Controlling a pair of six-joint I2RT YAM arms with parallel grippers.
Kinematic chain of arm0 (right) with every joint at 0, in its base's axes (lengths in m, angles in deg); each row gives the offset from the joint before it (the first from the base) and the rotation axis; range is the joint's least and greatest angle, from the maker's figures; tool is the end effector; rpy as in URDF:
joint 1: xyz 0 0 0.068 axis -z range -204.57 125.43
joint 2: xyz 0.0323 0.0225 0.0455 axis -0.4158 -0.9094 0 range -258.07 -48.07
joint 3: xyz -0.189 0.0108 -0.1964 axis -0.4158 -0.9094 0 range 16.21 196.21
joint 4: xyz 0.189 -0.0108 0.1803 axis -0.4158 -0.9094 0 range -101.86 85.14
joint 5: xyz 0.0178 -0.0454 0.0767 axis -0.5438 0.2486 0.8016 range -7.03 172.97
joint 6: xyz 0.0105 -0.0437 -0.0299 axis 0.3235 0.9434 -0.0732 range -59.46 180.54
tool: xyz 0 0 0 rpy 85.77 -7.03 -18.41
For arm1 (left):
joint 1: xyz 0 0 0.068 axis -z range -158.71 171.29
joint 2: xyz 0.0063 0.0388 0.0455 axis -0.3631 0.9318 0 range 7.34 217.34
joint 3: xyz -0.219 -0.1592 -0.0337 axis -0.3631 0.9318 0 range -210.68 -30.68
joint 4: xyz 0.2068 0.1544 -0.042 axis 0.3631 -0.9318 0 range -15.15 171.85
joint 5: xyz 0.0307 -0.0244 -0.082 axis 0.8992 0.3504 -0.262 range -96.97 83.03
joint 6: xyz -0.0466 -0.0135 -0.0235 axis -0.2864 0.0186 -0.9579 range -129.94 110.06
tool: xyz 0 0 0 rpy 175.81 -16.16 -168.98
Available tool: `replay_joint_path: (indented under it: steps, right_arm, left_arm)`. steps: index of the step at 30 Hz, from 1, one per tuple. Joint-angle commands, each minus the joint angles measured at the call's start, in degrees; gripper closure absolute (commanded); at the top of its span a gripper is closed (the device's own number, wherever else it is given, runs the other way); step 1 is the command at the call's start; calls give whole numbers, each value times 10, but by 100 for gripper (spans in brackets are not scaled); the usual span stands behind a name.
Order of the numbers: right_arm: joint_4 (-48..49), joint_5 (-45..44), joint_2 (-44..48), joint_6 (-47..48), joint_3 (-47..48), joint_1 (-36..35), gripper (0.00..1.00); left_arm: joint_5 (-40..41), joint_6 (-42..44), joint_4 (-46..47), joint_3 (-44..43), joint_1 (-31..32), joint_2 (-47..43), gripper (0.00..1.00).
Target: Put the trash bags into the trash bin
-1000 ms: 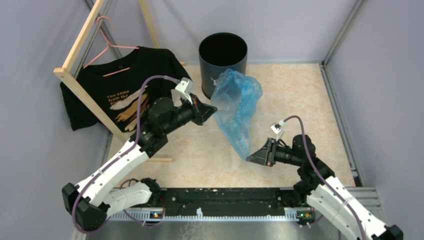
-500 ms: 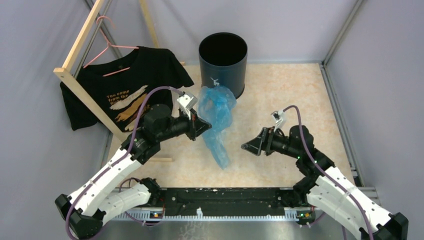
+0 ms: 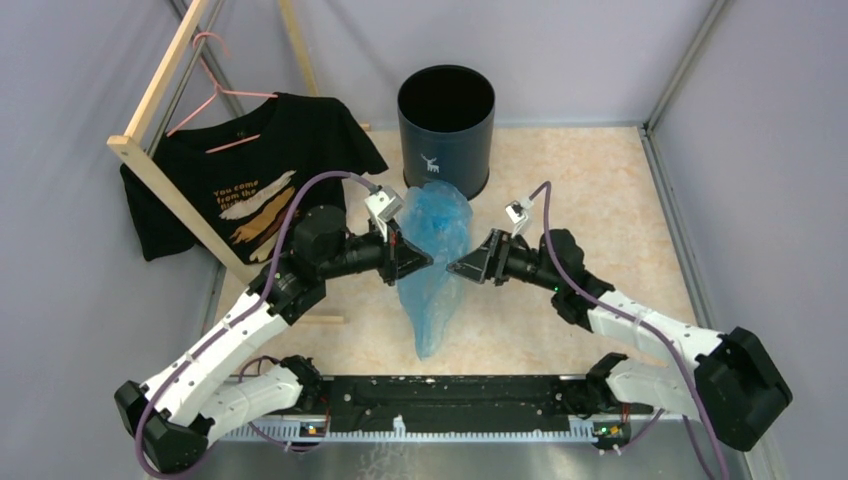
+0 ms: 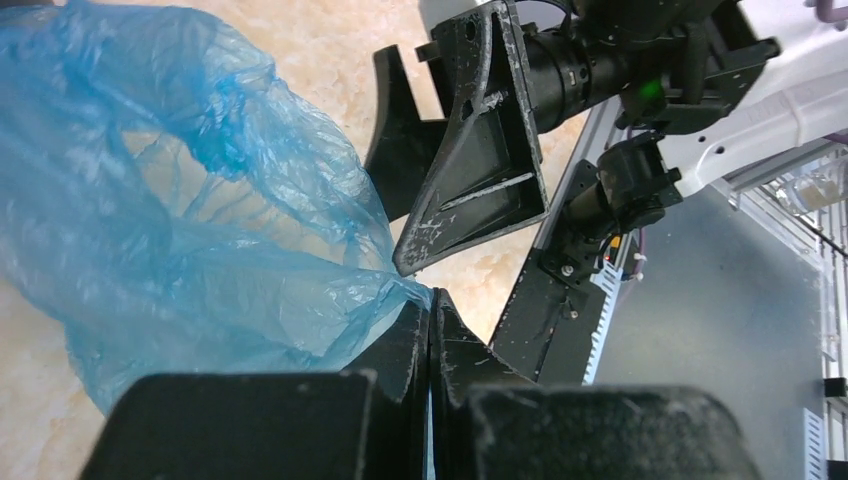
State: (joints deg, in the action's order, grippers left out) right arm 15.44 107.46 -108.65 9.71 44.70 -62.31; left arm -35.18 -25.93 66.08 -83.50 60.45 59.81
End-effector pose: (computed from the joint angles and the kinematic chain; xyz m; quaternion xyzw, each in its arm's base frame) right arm 0.1760 0.1549 0.2424 -0.0465 0.7686 0.5482 0.3264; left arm 0.1486 -0.1428 0.3564 0.2996 0.7263 -0.4439 0.4311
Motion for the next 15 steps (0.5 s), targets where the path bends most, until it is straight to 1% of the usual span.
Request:
replay_joint_path:
  steps: [1, 4, 5, 7, 9, 10, 11, 13, 15]
  right_arm:
    - [178, 14, -27, -40, 1, -19, 25]
    - [184, -12, -41, -38, 6, -20, 25]
    - [172, -32, -45, -32, 10, -19, 29]
    - [106, -89, -51, -25, 20, -20, 44]
    - [34, -126, -45, -17, 28, -20, 61]
    - [12, -136, -38, -13, 24, -19, 68]
    - [-8, -148, -22, -12, 15, -20, 72]
    - [-49, -178, 17, -11, -18, -20, 75]
    - [-107, -211, 70, -6, -62, -20, 81]
  left_arm:
    - [-19, -17, 35, 4, 1, 0, 100]
    - [-23, -25, 35, 0, 1, -2, 100]
    - [-24, -26, 34, -1, 1, -3, 100]
    - [-9, -26, 20, -7, 2, -3, 100]
    - [46, -26, -10, -17, 2, -6, 100]
    - [80, -26, -30, -21, 1, -7, 100]
    - [114, -26, -50, -25, 1, -7, 100]
    - [195, -30, -88, -26, 1, -11, 100]
    - [270, -37, -123, -17, 1, -13, 100]
